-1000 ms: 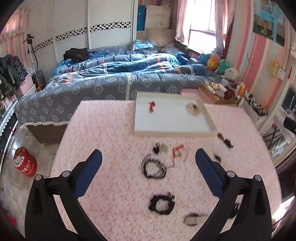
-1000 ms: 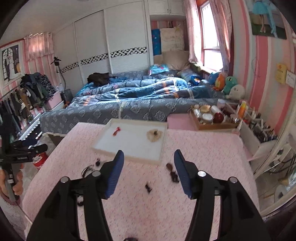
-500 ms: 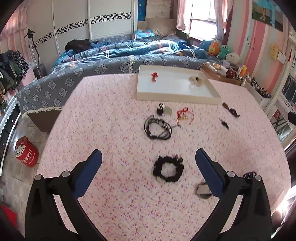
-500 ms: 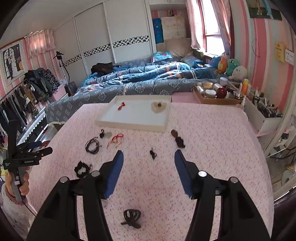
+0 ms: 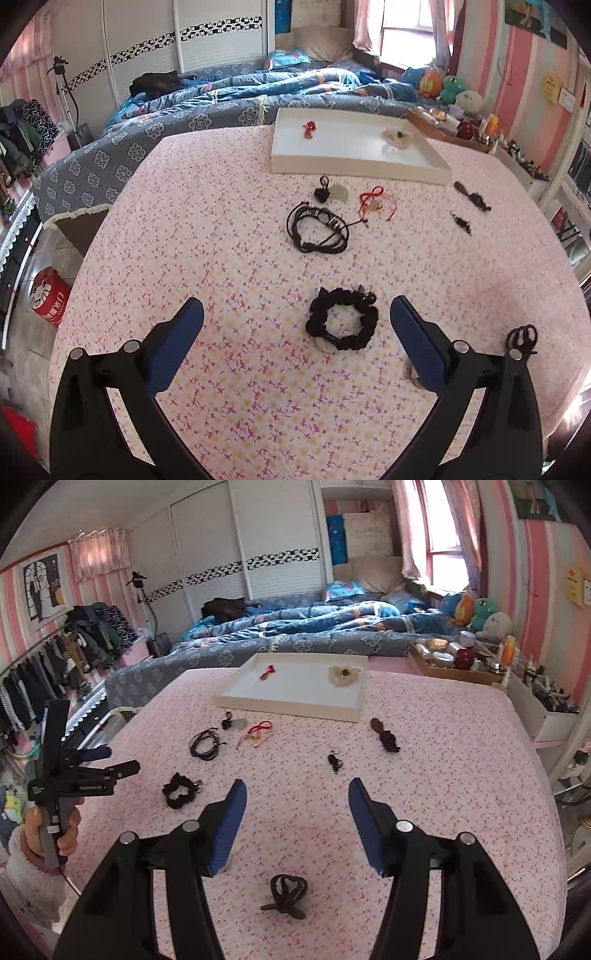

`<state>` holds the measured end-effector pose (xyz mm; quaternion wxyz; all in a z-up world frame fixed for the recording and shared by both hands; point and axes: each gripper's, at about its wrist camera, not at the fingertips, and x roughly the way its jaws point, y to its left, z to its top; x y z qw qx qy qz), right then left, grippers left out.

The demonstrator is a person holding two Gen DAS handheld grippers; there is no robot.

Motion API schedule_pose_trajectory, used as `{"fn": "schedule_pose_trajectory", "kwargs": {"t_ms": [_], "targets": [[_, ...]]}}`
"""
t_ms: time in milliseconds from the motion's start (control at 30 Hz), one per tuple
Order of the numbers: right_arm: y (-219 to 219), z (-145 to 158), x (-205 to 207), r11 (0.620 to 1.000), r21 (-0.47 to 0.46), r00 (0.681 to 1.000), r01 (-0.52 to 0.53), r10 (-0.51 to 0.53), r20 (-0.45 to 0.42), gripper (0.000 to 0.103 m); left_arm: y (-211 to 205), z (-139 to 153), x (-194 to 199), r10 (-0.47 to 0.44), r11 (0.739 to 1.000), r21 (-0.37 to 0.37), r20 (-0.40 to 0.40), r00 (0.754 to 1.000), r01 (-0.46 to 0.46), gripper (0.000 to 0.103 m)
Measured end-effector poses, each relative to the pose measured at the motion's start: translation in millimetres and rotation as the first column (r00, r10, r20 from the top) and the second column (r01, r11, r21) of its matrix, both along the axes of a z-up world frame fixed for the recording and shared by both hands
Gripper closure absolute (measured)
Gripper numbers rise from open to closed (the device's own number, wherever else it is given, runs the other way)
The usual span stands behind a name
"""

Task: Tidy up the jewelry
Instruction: 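Withdraw both open tools from the tray back over the remaining jewelry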

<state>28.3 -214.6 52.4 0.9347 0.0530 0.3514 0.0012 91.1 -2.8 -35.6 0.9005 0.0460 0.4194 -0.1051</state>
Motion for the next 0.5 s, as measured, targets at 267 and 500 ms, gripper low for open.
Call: {"fn": "schedule_pose_trajectory", "kwargs": {"t_ms": [267,500], "targets": [[3,-32,2,0.996,-0.041,0.997,0.074,-0.075,-0.015,0.045,5,-23,6,0.002,1.0,0.016,-0.006,1.0,-0.002,0.003],[2,-48,16,0.991,-0.074,0.993,0.114,-0.116,-0.028,0.045,12,-42,21,0.005,1.0,0.006,-0.04,0.999,-0.005,0.003]]}}
